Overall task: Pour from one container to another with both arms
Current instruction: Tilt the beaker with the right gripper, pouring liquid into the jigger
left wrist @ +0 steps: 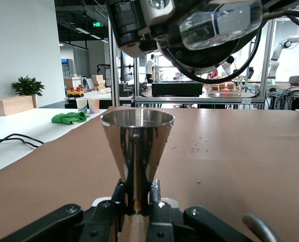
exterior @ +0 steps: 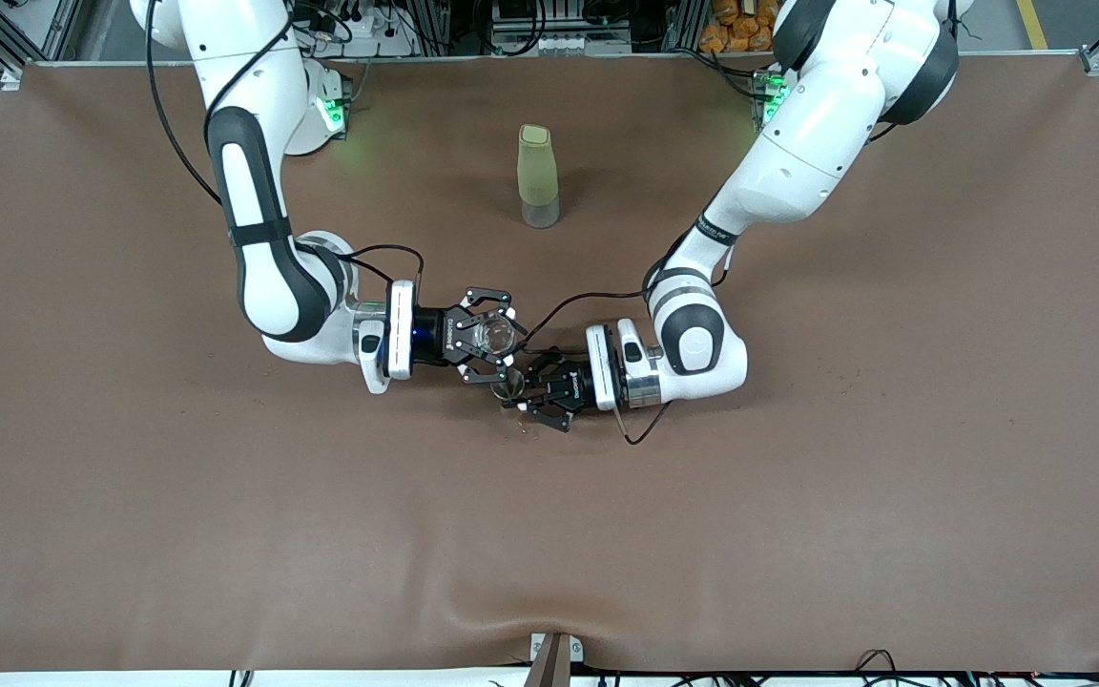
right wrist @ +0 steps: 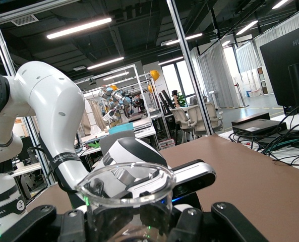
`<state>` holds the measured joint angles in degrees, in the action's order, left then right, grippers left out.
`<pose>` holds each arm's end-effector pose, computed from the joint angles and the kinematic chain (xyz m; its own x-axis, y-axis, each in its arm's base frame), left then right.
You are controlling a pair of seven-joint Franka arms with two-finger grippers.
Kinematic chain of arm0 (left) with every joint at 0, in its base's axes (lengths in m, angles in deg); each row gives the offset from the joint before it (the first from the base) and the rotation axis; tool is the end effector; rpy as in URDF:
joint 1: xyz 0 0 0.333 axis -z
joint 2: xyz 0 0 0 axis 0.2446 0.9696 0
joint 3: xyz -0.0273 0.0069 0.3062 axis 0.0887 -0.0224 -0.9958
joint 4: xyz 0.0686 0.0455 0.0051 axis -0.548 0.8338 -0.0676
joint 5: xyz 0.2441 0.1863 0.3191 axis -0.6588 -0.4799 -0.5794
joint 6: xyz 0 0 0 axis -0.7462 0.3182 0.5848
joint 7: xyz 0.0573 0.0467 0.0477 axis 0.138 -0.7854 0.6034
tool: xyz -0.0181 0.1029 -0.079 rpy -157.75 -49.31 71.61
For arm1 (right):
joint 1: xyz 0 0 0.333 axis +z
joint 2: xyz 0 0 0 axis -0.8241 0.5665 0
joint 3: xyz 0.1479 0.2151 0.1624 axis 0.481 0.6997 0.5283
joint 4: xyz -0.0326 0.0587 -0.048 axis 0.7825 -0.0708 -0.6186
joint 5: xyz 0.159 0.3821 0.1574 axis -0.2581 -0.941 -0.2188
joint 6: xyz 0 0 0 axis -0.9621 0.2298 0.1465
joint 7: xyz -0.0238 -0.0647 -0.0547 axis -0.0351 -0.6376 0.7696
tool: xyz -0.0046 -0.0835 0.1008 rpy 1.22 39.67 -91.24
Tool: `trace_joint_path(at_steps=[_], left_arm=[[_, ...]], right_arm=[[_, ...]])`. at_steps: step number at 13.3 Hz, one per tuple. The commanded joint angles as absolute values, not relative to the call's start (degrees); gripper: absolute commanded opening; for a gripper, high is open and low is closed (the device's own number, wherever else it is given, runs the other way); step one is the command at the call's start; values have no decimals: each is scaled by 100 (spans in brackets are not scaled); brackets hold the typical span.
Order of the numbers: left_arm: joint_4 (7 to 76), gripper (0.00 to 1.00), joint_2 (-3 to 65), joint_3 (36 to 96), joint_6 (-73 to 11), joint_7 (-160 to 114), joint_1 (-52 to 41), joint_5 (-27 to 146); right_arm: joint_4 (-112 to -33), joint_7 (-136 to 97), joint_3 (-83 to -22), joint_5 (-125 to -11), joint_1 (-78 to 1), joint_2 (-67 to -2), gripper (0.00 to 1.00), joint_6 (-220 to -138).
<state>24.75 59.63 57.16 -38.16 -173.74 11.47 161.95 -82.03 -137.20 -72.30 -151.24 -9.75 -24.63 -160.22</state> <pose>0.6148 -0.4733 0.1035 0.0033 -0.1023 0.9947 -0.9940 -0.1094 -0.0079 0.5974 0.3533 0.2220 0.2634 -0.0498 0.9634 0.9633 -0.0400 -0.2655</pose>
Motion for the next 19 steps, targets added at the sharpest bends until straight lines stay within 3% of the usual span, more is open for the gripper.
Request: trace_joint_path(at_steps=[1,19], left_arm=[[2519,0,5921,5726,-3635,-17442,1133,16389],[2669,0,5895,5718,-3608,-17257,1150,16311]], right_arm=[[-8316,-13717,-7252,-15199,-909,-2559,0,-16018],[-8307,-10493,-7234,-15138,-891,-2559,0,-15825]])
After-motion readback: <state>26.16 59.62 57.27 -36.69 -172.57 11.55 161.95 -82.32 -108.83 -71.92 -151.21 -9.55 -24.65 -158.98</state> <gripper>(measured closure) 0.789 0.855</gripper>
